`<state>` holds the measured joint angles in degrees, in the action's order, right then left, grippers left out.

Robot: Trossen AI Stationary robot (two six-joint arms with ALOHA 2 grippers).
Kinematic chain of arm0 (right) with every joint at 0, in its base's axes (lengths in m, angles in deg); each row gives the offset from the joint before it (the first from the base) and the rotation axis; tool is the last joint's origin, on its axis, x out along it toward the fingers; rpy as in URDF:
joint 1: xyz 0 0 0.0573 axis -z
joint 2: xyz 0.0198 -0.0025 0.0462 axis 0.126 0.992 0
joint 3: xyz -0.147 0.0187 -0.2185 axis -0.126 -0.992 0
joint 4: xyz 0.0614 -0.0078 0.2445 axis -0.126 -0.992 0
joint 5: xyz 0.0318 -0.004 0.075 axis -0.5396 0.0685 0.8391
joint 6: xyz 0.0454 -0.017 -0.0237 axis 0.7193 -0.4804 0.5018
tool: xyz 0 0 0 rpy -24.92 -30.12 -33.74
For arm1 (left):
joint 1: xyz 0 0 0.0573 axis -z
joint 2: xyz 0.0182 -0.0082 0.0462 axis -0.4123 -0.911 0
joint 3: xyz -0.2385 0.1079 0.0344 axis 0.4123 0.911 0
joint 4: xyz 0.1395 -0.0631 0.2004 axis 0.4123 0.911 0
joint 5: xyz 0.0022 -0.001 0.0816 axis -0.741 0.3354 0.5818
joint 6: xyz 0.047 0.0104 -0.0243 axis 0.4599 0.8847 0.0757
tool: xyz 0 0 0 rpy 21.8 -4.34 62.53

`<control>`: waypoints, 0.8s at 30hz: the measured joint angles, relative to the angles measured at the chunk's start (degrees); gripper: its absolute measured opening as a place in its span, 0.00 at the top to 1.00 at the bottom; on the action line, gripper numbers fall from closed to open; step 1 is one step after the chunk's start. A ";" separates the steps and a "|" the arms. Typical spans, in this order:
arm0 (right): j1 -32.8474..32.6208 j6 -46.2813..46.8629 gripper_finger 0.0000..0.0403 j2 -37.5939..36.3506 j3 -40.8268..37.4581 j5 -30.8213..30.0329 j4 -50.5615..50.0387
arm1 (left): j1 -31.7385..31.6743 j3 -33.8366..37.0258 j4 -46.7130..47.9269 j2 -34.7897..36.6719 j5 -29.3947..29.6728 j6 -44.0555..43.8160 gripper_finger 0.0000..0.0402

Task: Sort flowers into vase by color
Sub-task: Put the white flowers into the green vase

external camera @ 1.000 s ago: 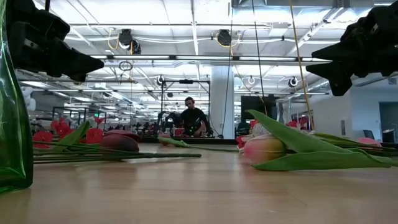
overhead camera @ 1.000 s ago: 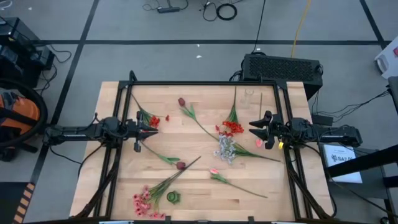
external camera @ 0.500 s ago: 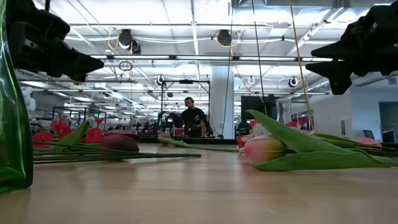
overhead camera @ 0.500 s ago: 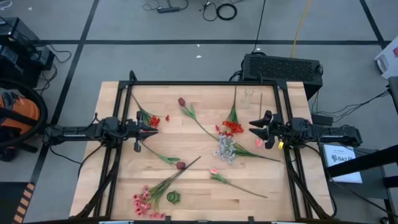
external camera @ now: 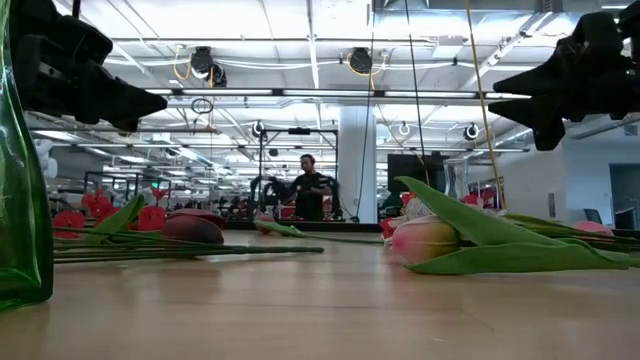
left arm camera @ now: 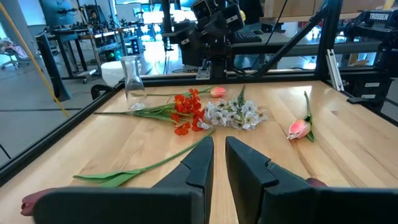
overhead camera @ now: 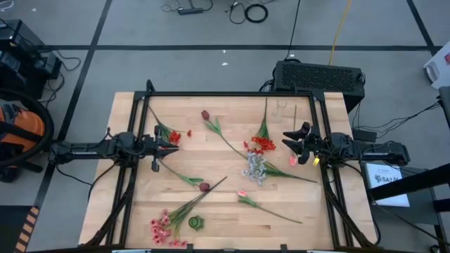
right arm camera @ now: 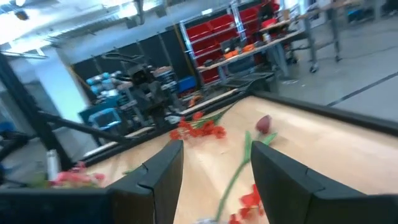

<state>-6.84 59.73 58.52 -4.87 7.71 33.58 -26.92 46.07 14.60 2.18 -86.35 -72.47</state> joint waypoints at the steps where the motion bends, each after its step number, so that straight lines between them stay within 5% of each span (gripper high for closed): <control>1: 0.01 -0.33 0.55 0.08 0.02 -0.19 0.96 | 0.00 0.01 -0.02 0.00 0.00 0.00 0.88; 6: -0.03 -0.47 0.55 1.29 0.69 -0.77 5.99 | 0.02 0.02 0.01 0.02 0.00 0.00 0.88; 13: -0.10 -3.47 0.55 10.23 11.66 -7.67 -1.70 | 0.00 0.02 -0.01 0.00 0.00 0.00 0.88; 24: -0.12 -1.12 0.55 34.55 39.10 -6.18 -30.19 | 0.02 0.00 -0.02 0.00 0.00 0.00 0.88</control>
<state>-6.96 58.61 93.08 34.23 1.54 3.40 -26.90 46.07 14.59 2.18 -86.35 -72.47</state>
